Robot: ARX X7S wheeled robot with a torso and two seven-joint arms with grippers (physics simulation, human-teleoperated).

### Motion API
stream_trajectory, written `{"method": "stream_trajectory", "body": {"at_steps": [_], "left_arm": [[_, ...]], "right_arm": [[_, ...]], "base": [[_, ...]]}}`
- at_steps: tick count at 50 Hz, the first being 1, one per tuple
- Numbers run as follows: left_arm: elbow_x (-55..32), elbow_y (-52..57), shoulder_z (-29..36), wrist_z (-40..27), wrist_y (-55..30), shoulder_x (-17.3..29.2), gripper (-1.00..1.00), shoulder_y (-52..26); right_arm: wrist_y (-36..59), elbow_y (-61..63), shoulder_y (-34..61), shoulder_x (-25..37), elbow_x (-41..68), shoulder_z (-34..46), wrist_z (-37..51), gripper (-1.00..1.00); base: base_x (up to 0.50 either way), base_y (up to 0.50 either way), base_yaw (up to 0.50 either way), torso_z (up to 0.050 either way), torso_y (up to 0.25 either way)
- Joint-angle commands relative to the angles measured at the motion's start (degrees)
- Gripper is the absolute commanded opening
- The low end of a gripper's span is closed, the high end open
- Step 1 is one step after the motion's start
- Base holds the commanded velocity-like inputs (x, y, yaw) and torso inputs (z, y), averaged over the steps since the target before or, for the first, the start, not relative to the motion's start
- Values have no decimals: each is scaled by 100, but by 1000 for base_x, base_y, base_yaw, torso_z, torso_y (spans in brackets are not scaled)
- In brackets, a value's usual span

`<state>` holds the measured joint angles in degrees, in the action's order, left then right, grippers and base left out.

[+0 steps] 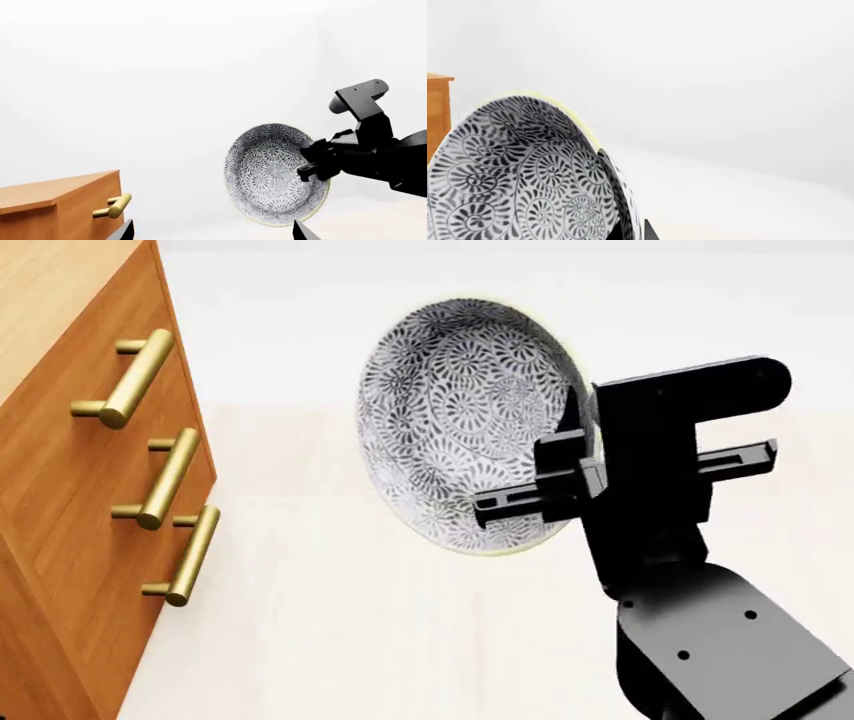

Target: Put the bowl on top of the cabinet.

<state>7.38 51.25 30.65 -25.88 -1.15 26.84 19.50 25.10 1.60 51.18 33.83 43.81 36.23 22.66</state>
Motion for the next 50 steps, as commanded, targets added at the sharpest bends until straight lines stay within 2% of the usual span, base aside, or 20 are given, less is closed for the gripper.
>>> {"method": "stream_trajectory", "body": {"at_steps": [1, 9, 12, 14, 16, 20, 21, 29, 38, 45, 50], "left_arm": [[397, 385, 297, 294, -809, -198, 100, -275], [477, 794, 472, 605, -1431, -351, 100, -402], [481, 845, 475, 658, -1460, -359, 100, -328], [443, 870, 307, 931, -1443, -512, 100, -203], [681, 872, 47, 1411, -1371, -902, 100, 23], [1336, 873, -861, 3281, -774, -2483, 100, 777], [1456, 873, -956, 3469, -688, -2666, 100, 816], [1443, 874, -866, 3551, -873, -2681, 100, 714], [1788, 874, -410, 3658, -1142, -2683, 100, 477], [2139, 874, 163, 3695, -1953, -2683, 100, -187], [1908, 874, 372, 3693, -3202, -2684, 100, -1207]], "right_arm": [[-273, 18, -90, 93, 580, -161, -1111, -100], [-413, -67, -179, 79, 692, -211, -1336, -100], [-432, -27, -220, 115, 634, -138, -1433, -100], [-467, -28, -251, 115, 618, -133, -1447, -100], [-481, 3, -273, 123, 603, -133, -1424, -100], [-515, 17, -305, 134, 601, -150, -1412, -100], [-531, 20, -323, 139, 593, -155, -1401, -100], [-590, 68, -397, 157, 552, -146, -1384, -100], [-611, 228, -456, 210, 520, -128, -1351, -100], [-526, 504, -447, 274, 555, -127, -1236, -100], [-444, 632, -406, 298, 527, -87, -1170, -100]], "base": [[0, 0, 0, 0, 0], [0, 0, 0, 0, 0], [0, 0, 0, 0, 0], [0, 0, 0, 0, 0], [0, 0, 0, 0, 0], [0, 0, 0, 0, 3], [0, 0, 0, 0, 0], [0, 0, 0, 2, 0], [0, 0, 0, 0, 0], [0, 0, 0, 0, 1], [0, 0, 0, 0, 0]]}}
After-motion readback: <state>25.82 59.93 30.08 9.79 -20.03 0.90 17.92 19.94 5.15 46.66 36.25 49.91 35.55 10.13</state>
